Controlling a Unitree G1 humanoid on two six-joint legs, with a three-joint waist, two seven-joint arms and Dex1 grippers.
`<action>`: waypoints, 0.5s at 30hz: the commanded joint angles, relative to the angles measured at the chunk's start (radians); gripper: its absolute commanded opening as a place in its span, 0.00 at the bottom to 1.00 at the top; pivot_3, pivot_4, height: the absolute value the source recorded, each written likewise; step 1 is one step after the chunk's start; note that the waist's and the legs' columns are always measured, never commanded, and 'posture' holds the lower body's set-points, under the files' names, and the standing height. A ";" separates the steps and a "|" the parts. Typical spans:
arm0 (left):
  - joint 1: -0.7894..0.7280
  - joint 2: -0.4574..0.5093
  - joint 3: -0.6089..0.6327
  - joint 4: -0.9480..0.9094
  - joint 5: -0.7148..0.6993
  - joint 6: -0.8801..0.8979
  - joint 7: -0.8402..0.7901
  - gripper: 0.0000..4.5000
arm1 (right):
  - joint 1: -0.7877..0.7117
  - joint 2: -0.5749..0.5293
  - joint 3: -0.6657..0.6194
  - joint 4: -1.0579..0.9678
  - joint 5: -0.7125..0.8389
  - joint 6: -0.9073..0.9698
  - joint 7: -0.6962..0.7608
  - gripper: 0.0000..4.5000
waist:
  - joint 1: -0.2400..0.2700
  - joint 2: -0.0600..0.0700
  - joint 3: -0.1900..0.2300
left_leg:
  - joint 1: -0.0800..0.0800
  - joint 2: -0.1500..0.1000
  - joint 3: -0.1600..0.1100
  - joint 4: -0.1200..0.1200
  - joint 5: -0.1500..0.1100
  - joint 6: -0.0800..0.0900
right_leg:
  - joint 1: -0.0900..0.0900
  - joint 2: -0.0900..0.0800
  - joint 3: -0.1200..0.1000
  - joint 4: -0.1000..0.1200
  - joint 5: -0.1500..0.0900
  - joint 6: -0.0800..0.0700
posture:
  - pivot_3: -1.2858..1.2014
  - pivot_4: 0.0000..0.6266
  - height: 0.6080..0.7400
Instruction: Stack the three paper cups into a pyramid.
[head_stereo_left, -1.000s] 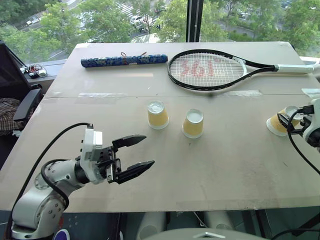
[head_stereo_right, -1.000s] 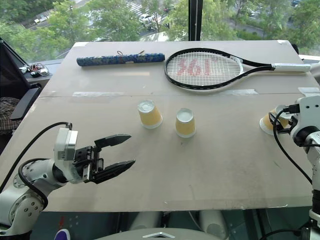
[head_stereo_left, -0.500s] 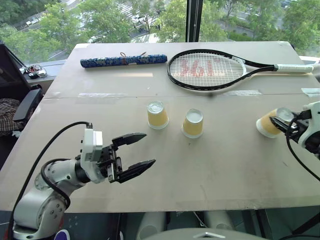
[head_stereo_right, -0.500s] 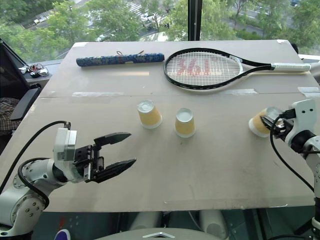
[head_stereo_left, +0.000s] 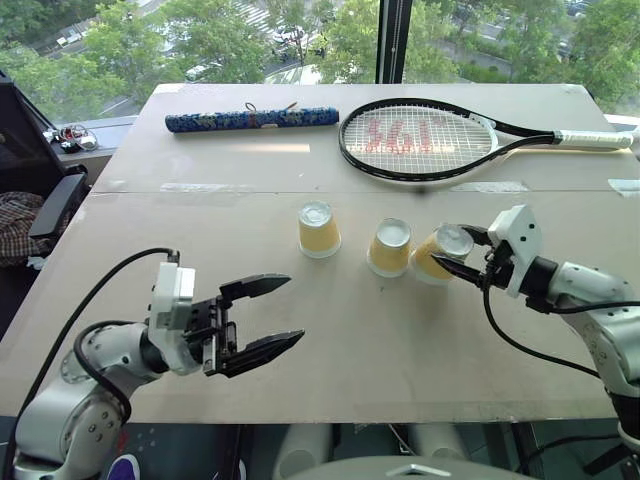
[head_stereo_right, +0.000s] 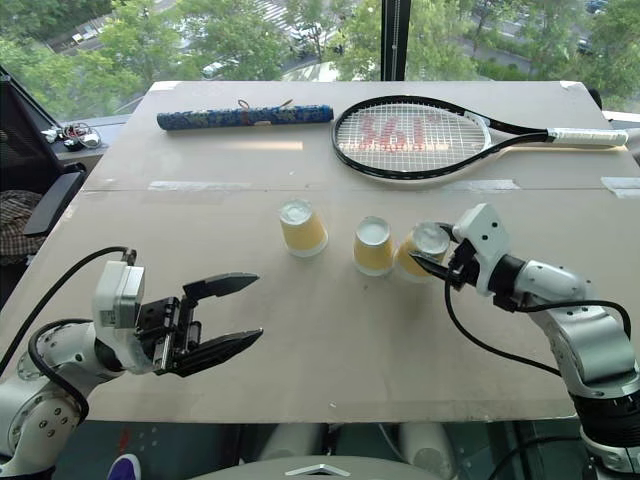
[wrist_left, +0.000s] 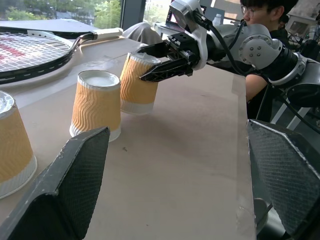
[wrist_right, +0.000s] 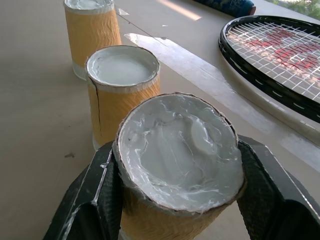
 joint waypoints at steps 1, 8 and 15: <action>0.002 0.013 0.026 -0.051 -0.033 0.010 0.011 1.00 | -0.037 0.000 0.014 -0.005 -0.017 -0.027 0.008 0.50 | -0.001 0.000 0.000 | 0.000 0.000 0.000 0.000 0.000 0.000 | 0.000 0.000 0.000 0.000 0.000 0.000 | 0.52 0.24 1.00; 0.017 0.004 0.040 -0.054 -0.027 0.009 0.029 1.00 | -0.083 0.020 0.082 0.042 -0.075 -0.031 -0.004 0.50 | -0.002 0.000 0.000 | 0.001 0.000 0.000 0.000 0.000 0.000 | 0.000 0.000 0.000 0.001 0.000 0.000 | 0.52 0.24 1.00; 0.057 -0.006 0.046 -0.077 -0.023 -0.005 0.036 1.00 | -0.088 0.024 0.110 0.099 -0.101 -0.027 0.014 0.61 | -0.002 0.000 0.000 | 0.000 0.000 0.000 0.000 0.000 0.000 | 0.000 0.000 0.000 0.000 0.000 0.000 | 0.52 0.24 1.00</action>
